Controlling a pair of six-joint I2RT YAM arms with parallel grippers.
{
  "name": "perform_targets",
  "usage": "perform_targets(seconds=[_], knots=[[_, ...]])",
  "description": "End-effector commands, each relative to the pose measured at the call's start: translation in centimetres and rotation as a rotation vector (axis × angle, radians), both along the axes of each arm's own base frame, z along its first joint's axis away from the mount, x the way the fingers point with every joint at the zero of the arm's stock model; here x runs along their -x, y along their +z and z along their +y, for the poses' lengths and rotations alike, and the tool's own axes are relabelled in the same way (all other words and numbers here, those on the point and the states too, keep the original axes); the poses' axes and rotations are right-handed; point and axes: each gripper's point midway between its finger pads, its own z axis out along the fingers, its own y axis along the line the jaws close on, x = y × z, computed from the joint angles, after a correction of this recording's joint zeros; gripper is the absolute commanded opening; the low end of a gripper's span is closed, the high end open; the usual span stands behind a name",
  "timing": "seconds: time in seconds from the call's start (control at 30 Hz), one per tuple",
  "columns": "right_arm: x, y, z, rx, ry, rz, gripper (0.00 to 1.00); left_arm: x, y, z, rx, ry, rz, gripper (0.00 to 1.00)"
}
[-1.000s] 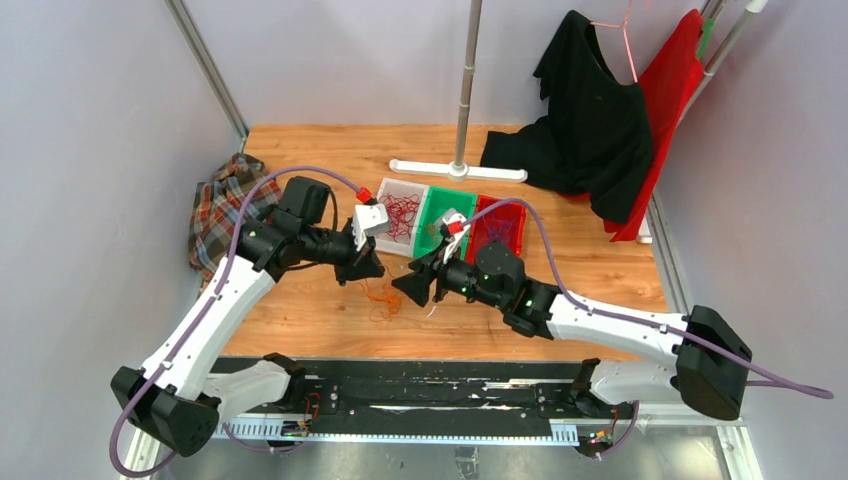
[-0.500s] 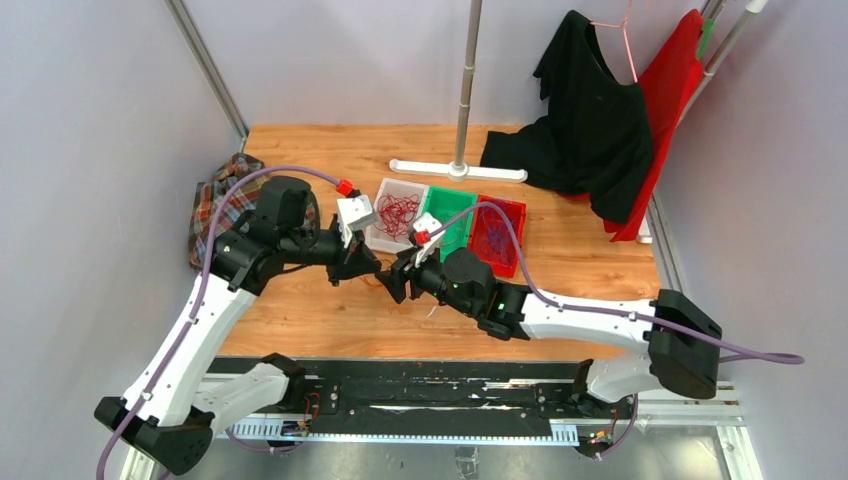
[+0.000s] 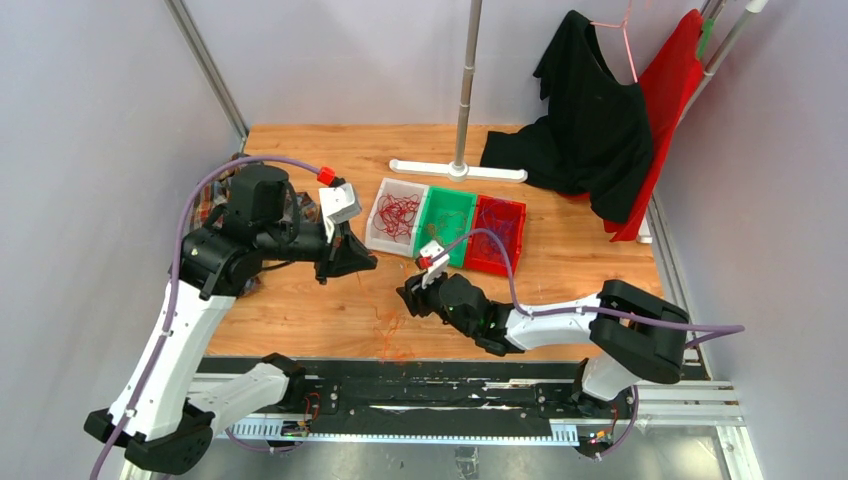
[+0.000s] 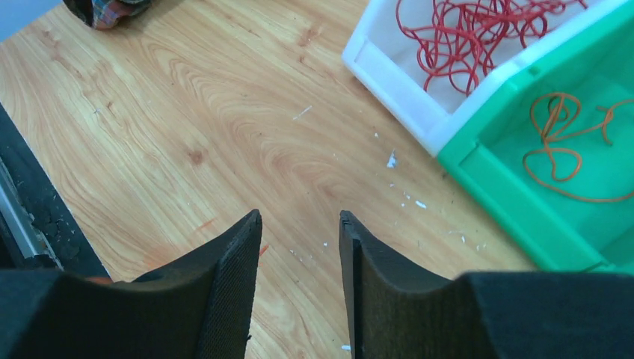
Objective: Untangle the cables
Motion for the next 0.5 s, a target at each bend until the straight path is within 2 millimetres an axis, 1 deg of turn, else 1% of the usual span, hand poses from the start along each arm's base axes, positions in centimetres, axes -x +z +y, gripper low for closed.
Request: perform_targets(seconds=[0.0,0.13,0.17,0.3,0.37,0.4,0.43,0.47], knots=[[-0.7,1.2,-0.2,-0.107,-0.05,0.001,0.4,1.3,1.6,0.6,0.006,-0.007,-0.012,0.0],[-0.5,-0.4,-0.9,-0.083,-0.065,0.031,0.38,0.8,4.4,0.8,0.024,0.025,-0.089,0.0],[-0.5,-0.8,-1.1,-0.078,-0.072,0.036,0.37,0.6,5.6,0.9,0.032,0.037,-0.125,0.0],[-0.3,-2.0,-2.3,-0.058,-0.093,0.046,0.36,-0.2,9.1,1.2,0.055,0.072,-0.219,0.0],[-0.1,-1.5,-2.9,-0.073,-0.095,0.033,0.4,-0.5,10.2,1.2,0.061,0.079,-0.254,0.0],[-0.1,-1.0,-3.2,-0.083,-0.099,0.026,0.44,-0.7,10.5,1.2,0.06,0.083,-0.268,0.0],[0.0,-0.2,-3.4,-0.093,-0.099,0.015,0.5,-0.9,10.9,1.3,0.059,0.088,-0.286,0.0],[0.1,0.8,-3.5,-0.105,-0.089,0.002,0.53,-1.2,11.3,1.3,0.057,0.095,-0.301,0.0]])
